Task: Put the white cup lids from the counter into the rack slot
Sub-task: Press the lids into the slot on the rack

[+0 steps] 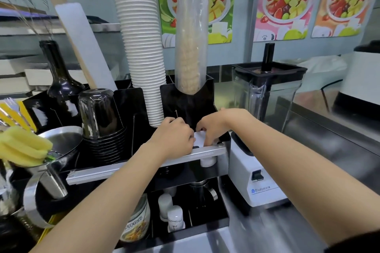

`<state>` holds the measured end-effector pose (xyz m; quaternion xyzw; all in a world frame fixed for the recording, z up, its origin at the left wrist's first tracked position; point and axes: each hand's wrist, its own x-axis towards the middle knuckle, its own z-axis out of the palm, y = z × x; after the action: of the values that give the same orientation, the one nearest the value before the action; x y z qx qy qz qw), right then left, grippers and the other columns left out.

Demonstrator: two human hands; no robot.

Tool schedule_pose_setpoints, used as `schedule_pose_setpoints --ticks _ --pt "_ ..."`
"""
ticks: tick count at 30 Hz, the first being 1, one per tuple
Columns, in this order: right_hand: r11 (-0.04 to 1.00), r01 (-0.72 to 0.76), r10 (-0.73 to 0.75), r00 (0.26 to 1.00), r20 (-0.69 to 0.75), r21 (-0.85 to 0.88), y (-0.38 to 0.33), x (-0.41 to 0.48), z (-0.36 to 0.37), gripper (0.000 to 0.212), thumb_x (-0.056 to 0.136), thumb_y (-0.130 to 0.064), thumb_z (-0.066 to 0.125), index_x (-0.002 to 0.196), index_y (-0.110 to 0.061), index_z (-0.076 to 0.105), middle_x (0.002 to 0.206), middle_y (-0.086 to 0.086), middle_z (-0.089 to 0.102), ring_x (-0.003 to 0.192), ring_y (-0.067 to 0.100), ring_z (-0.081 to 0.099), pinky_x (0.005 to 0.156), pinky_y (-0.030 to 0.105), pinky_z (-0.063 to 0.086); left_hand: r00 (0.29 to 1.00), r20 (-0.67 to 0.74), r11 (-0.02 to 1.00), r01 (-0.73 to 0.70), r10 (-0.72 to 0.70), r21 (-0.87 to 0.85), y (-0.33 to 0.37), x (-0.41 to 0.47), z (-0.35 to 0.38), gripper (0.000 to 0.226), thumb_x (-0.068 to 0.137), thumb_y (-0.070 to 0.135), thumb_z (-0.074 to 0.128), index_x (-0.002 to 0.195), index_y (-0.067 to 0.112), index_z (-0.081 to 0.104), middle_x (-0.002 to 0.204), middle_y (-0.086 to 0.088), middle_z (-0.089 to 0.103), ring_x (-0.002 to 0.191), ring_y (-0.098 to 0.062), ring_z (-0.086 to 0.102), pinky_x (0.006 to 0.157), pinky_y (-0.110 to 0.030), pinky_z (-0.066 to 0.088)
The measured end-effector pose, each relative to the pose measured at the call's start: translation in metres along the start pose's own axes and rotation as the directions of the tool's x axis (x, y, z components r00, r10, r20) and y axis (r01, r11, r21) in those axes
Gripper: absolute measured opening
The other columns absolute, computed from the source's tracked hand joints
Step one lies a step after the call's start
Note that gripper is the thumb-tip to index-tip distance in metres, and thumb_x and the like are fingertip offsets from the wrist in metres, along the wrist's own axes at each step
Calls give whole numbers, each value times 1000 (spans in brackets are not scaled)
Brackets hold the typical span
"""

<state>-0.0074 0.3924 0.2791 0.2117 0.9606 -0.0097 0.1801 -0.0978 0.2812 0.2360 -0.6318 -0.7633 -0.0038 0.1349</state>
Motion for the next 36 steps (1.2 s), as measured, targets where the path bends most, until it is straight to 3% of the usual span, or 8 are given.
schedule_pose_setpoints --ticks 5,9,14,19,25,30,33,36 --pt "997 -40 43 998 51 -60 -4 4 2 54 80 -33 60 130 -14 53 128 5 62 115 26 57 94 36 41 997 71 999 -3 7 -49 -3 6 1 34 90 25 33 89 15 66 99 1 67 104 -18 46 94 -34 31" --pt "996 -38 43 998 55 -86 -6 2 1 51 83 -27 58 131 -14 51 126 4 60 96 22 55 83 31 38 1000 18 996 11 -9 -93 0 2 3 31 92 25 34 90 14 63 92 1 65 101 -18 47 85 -32 34" --pt "995 -19 26 997 69 -102 -8 2 4 52 83 -18 57 133 -11 49 123 5 59 90 19 50 68 24 40 993 118 997 18 -9 -69 -1 8 3 34 91 25 32 100 19 64 105 4 65 104 -19 44 89 -35 34" --pt "995 -1 9 996 86 -100 -6 0 5 66 83 -7 56 143 -24 36 141 2 48 121 23 50 96 33 45 979 201 989 12 17 -144 1 10 5 33 93 25 34 107 19 63 110 1 60 107 -20 40 86 -36 39" --pt "994 22 -14 997 77 -112 -8 -4 1 71 84 -2 51 146 -29 29 149 2 40 129 25 44 105 38 41 959 282 968 94 -25 -232 -6 16 -1 28 84 35 45 100 32 67 108 -1 58 100 -26 47 92 -43 44" --pt "991 28 -19 997 69 -133 -11 -10 0 65 87 -1 45 146 -25 31 149 3 39 131 26 41 105 36 39 951 305 969 122 -52 -214 1 21 -11 24 84 20 52 100 27 70 113 -4 60 105 -28 54 90 -41 48" --pt "988 25 -14 997 72 -151 -12 -11 1 60 89 -3 43 145 -22 34 144 5 45 125 26 47 92 31 41 964 259 980 107 -62 -165 8 21 -17 26 86 11 49 102 20 68 112 -6 61 100 -27 57 75 -34 45" --pt "992 13 -4 997 72 -123 -12 -8 -1 58 87 -8 48 142 -21 36 137 4 49 110 23 51 83 28 40 972 222 984 107 -74 -145 10 19 -17 26 86 11 49 100 20 68 113 -5 64 100 -26 57 74 -32 40"
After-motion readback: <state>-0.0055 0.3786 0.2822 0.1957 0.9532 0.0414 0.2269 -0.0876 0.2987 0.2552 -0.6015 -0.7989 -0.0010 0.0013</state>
